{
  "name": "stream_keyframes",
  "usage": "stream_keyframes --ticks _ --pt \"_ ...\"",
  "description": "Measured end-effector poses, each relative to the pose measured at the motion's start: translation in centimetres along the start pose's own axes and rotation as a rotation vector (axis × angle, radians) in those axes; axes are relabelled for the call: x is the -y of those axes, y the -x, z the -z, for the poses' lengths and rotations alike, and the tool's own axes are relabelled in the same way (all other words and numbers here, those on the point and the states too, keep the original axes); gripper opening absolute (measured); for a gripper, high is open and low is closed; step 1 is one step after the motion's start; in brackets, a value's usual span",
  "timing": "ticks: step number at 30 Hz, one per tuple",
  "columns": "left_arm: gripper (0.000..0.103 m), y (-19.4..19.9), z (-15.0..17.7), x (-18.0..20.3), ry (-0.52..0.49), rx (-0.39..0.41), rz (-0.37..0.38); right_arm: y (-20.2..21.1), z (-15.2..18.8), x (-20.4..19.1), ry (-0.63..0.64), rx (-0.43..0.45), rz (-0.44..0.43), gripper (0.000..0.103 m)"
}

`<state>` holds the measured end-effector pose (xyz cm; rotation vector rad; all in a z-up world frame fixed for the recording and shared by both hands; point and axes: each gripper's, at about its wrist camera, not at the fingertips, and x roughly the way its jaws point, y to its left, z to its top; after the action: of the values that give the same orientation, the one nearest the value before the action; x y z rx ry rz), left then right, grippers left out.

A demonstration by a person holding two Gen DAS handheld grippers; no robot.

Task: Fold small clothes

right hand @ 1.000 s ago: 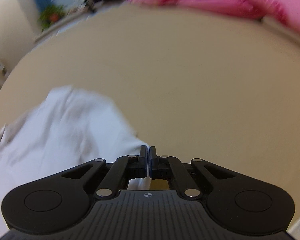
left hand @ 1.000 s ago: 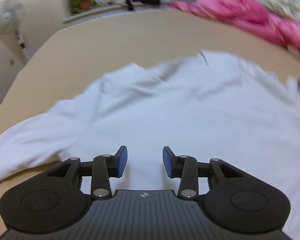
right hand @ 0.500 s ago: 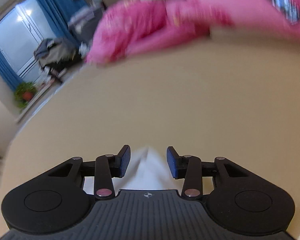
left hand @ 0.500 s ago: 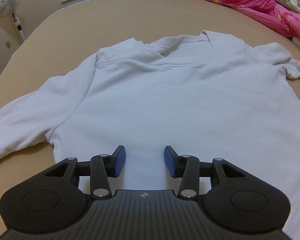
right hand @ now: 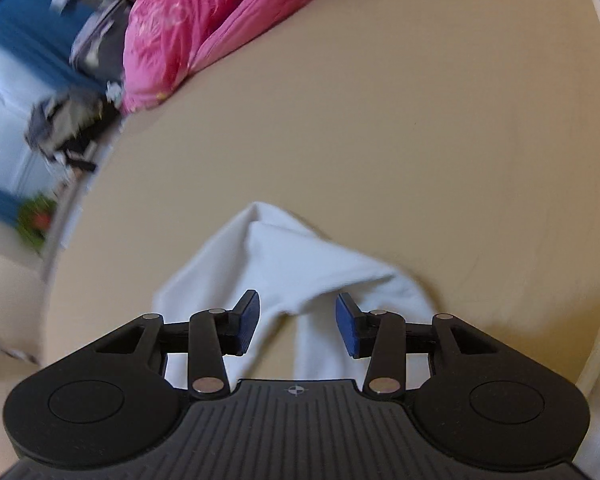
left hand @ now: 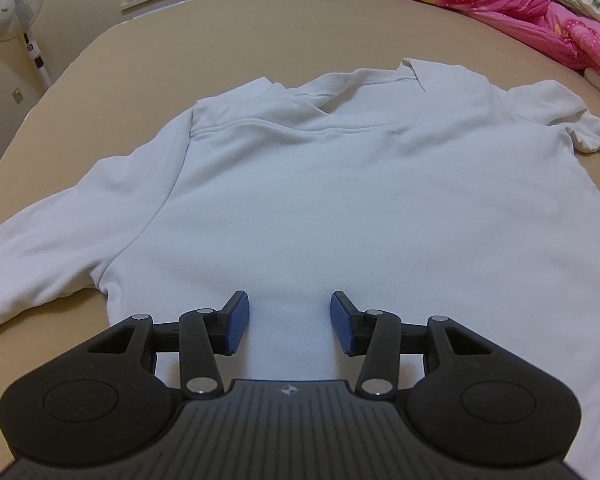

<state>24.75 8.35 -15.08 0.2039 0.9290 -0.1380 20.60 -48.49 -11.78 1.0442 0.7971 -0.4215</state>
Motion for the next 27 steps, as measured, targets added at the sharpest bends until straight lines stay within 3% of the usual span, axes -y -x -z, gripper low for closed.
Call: stream_keyframes --ticks 2,5,7,8,9,11,14,16,17,22,26,27 --pt "0.052 0.0 0.0 0.0 -0.002 0.002 -0.001 -1.5 -0.2 0.3 -0.092 -0.041 -0.040 0.045" --pt "0.053 -0.1 0.0 0.0 -0.005 0.004 -0.004 -4.3 -2.0 2.1 -0.253 -0.040 0.006 0.045" --pt "0.053 -0.1 0.0 0.1 -0.005 0.005 -0.005 -5.7 -3.7 2.2 -0.272 0.009 0.041 0.034" --pt "0.053 -0.1 0.0 0.1 -0.005 0.006 -0.004 -6.2 -4.6 2.0 -0.256 0.035 0.051 0.015" --pt "0.053 -0.1 0.1 0.1 -0.006 0.007 -0.004 -6.6 -5.6 1.8 -0.234 0.056 0.045 0.004" --pt "0.054 -0.1 0.1 0.0 -0.009 0.011 -0.003 -6.9 -7.6 0.7 -0.146 0.133 0.003 0.004" --pt "0.056 -0.1 0.2 -0.1 -0.008 0.014 -0.001 -5.3 -9.3 -2.9 0.142 0.333 -0.176 0.003" --pt "0.056 -0.2 0.2 -0.1 -0.005 0.013 -0.003 -4.8 -9.3 -4.9 0.332 0.431 -0.218 0.003" --pt "0.057 -0.2 0.1 0.0 -0.007 0.014 -0.004 -5.1 -9.4 -5.0 0.360 0.441 -0.210 0.003" --pt "0.058 -0.3 0.0 -0.1 -0.014 0.012 0.003 -9.9 -9.5 0.4 0.093 0.268 0.025 0.004" --pt "0.059 -0.4 -0.1 -0.3 -0.009 0.011 0.009 -11.7 -10.4 3.2 -0.047 0.216 0.013 0.012" --pt "0.059 -0.4 0.0 -0.2 -0.010 0.012 0.008 -11.8 -10.8 3.6 -0.064 0.219 0.005 0.022"
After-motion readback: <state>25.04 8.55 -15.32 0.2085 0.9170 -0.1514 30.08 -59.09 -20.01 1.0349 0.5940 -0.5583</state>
